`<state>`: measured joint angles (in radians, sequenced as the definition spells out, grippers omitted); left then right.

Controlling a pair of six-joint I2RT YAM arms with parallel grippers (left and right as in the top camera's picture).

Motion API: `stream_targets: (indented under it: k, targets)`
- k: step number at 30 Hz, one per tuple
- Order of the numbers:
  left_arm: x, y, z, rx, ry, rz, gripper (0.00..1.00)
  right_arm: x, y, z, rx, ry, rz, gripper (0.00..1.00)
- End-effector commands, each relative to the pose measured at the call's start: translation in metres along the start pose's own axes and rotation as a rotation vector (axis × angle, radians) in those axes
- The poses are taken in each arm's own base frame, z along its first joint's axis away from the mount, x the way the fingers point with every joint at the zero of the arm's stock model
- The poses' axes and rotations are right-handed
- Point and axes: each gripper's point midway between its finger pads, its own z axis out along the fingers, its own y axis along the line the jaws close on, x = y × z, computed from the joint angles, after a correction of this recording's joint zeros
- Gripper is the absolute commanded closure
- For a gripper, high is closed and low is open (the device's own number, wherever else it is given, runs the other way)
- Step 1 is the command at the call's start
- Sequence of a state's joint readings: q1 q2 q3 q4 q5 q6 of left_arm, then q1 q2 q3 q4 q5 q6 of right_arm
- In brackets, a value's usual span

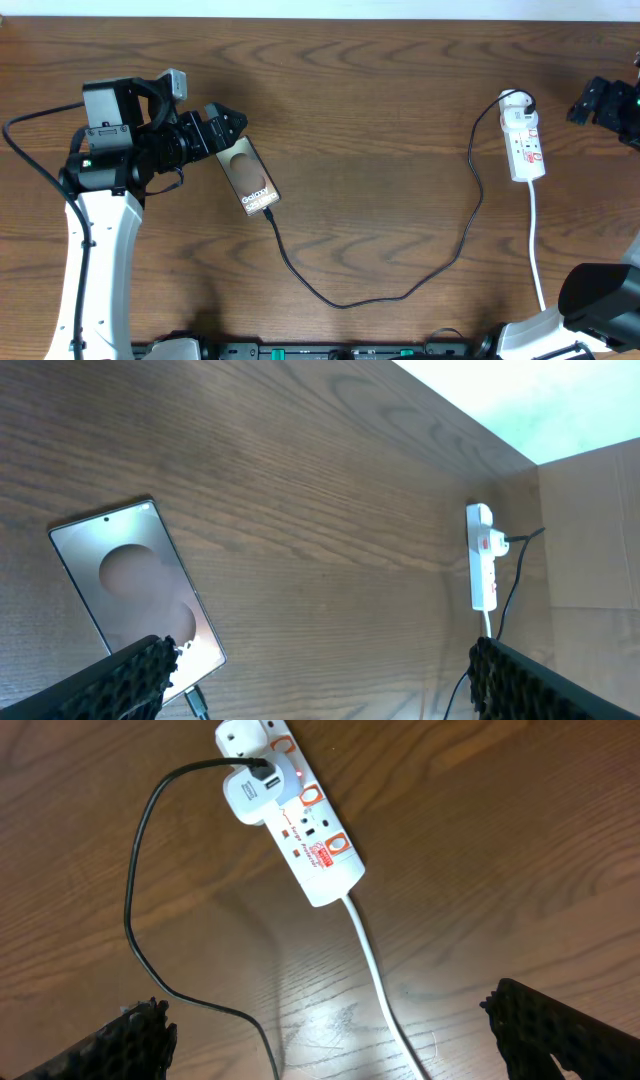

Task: Plug charger to phone and switch on socket
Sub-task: 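Lift the right gripper up and away from the power strip, then open the left gripper, release the phone on the table, retract left arm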

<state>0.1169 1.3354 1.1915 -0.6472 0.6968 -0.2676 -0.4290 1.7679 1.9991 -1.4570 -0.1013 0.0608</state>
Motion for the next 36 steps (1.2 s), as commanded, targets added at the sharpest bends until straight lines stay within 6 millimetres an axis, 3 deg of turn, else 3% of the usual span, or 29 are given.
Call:
stream_targets:
  k: [1, 12, 17, 19, 26, 30, 36]
  targets:
    - [-0.003, 0.000, -0.003, -0.008, -0.014, 0.013, 0.05, 0.001, -0.001, 0.001, -0.007, 0.004, 0.019, 0.01]
    - [-0.001, -0.001, -0.005, -0.009, -0.012, 0.011, 0.05, 0.001, -0.001, 0.001, -0.007, 0.004, 0.019, 0.01]
    - [-0.003, -0.013, -0.020, 0.002, -0.057, 0.047, 0.05, 0.001, -0.001, 0.001, -0.007, 0.004, 0.020, 0.01]
    - [-0.006, -0.012, -0.031, -0.050, -0.104, 0.066, 0.05, 0.001, -0.001, 0.001, -0.007, 0.004, 0.019, 0.01]
    - [0.016, 0.009, -0.080, -0.385, -0.315, 0.173, 0.04, 0.001, -0.001, 0.001, -0.007, 0.004, 0.019, 0.01]
    - [0.027, 0.009, -0.093, -0.351, -0.476, 0.228, 0.05, 0.001, -0.001, 0.001, -0.007, 0.004, 0.019, 0.01]
    - [0.026, -0.002, -0.110, -0.192, -0.813, 0.333, 0.05, 0.001, -0.001, 0.001, -0.007, 0.004, 0.019, 0.01]
